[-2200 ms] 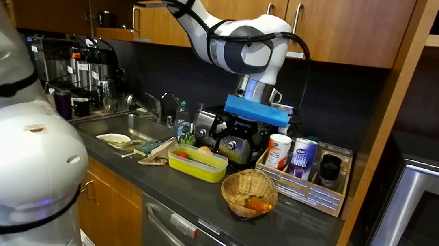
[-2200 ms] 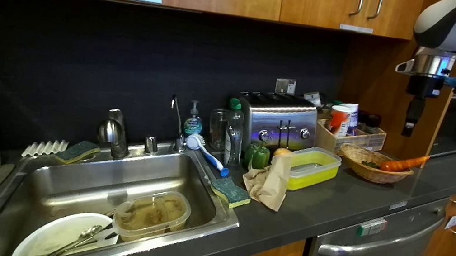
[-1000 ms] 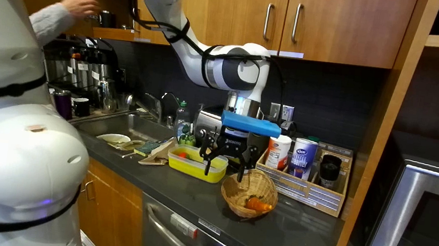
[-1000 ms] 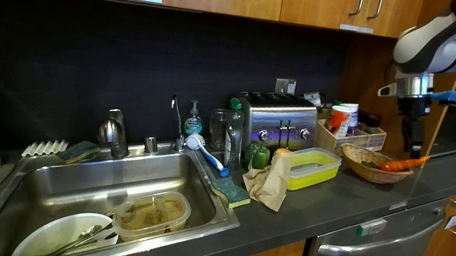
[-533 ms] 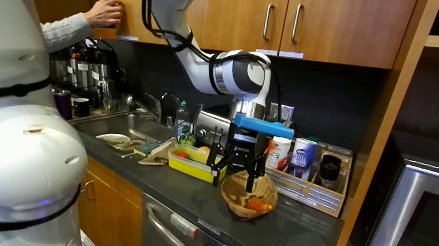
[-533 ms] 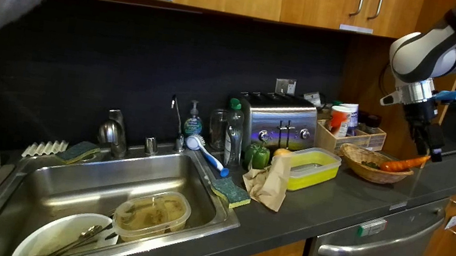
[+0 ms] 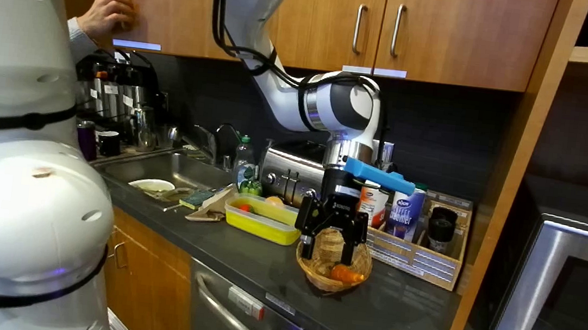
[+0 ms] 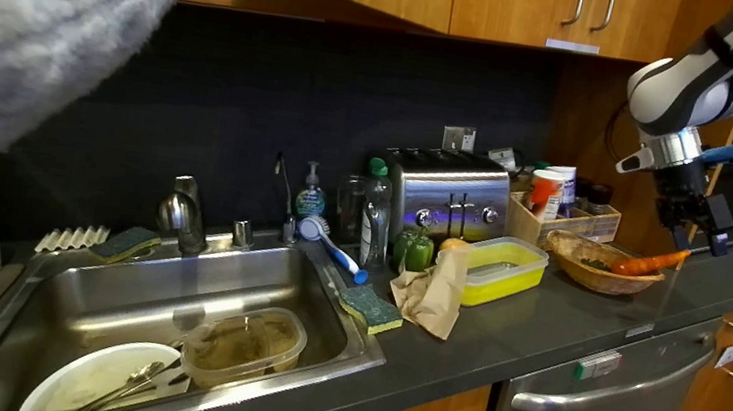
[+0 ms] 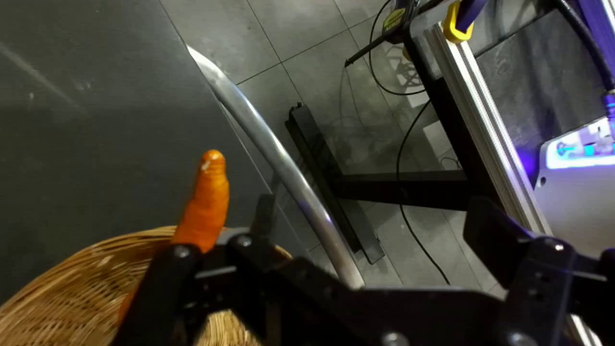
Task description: Move the carrot to the lunchbox
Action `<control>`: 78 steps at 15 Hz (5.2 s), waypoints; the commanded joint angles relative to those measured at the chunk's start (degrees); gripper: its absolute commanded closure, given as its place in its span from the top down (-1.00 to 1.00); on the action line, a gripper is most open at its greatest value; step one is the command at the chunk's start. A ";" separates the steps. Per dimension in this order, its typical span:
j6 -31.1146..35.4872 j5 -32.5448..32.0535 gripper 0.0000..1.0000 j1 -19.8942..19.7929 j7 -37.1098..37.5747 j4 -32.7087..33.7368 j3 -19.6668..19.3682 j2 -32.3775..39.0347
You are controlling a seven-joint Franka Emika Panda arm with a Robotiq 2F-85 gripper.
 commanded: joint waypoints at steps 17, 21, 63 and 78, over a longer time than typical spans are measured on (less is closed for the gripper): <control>-0.55 6.24 1.00 -1.82 -9.22 8.03 3.00 10.95; -0.43 5.32 1.00 -1.70 -8.33 8.81 3.27 9.90; 4.20 10.81 -0.88 -7.39 -10.98 16.26 2.08 19.71; 0.90 4.82 -0.88 -1.88 -1.14 13.04 4.15 8.15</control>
